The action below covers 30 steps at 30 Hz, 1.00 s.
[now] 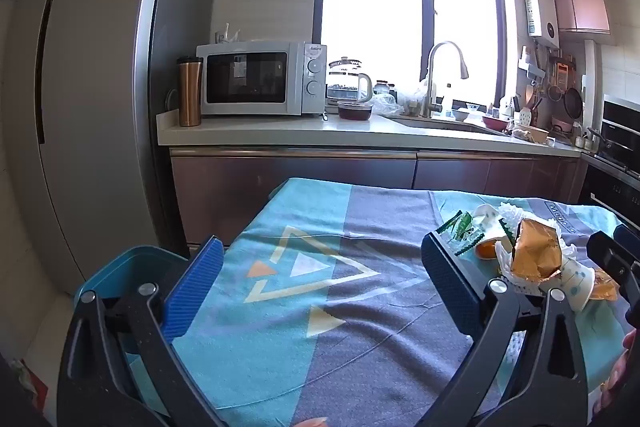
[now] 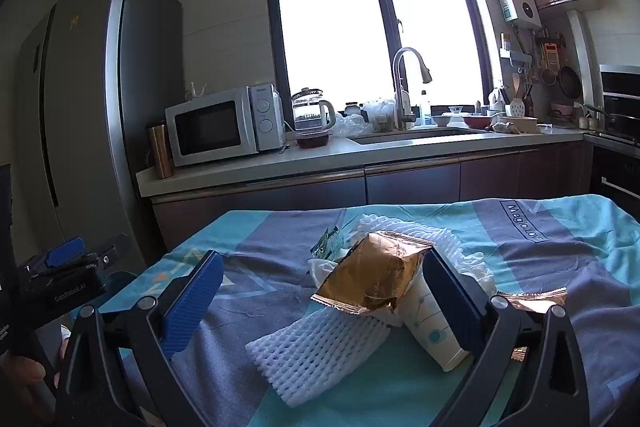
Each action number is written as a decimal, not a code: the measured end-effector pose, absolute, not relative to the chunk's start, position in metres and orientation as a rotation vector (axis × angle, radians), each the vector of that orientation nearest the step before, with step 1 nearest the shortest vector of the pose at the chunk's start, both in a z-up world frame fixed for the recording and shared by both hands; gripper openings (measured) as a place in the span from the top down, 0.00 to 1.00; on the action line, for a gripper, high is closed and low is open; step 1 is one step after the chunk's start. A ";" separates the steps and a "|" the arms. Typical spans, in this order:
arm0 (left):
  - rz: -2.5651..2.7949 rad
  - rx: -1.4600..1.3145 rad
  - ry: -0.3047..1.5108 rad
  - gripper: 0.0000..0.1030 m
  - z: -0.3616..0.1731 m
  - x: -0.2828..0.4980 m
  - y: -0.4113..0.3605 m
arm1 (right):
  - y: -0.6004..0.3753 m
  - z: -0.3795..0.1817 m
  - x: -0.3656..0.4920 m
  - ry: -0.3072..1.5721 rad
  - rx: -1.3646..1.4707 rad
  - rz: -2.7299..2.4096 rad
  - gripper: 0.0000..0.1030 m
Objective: Collect trash
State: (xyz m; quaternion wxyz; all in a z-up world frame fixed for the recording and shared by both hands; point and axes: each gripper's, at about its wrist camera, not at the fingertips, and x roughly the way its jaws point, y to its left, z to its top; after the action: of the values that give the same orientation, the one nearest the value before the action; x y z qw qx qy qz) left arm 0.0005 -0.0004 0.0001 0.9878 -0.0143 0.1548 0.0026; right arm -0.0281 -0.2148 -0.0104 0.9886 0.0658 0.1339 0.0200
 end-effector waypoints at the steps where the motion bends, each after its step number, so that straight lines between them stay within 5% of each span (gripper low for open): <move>1: 0.008 -0.029 0.309 0.05 0.000 0.000 -0.001 | -0.215 -0.010 -0.027 0.288 0.124 0.037 0.06; 30: 0.006 -0.034 0.310 0.05 0.001 0.000 -0.007 | -0.227 -0.013 -0.025 0.282 0.154 0.038 0.06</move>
State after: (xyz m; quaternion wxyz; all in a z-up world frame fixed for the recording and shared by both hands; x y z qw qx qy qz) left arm 0.0004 -0.0066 0.0010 0.9879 -0.0169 0.1542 0.0030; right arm -0.0248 -0.2271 -0.0130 0.9870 0.0765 0.1402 0.0190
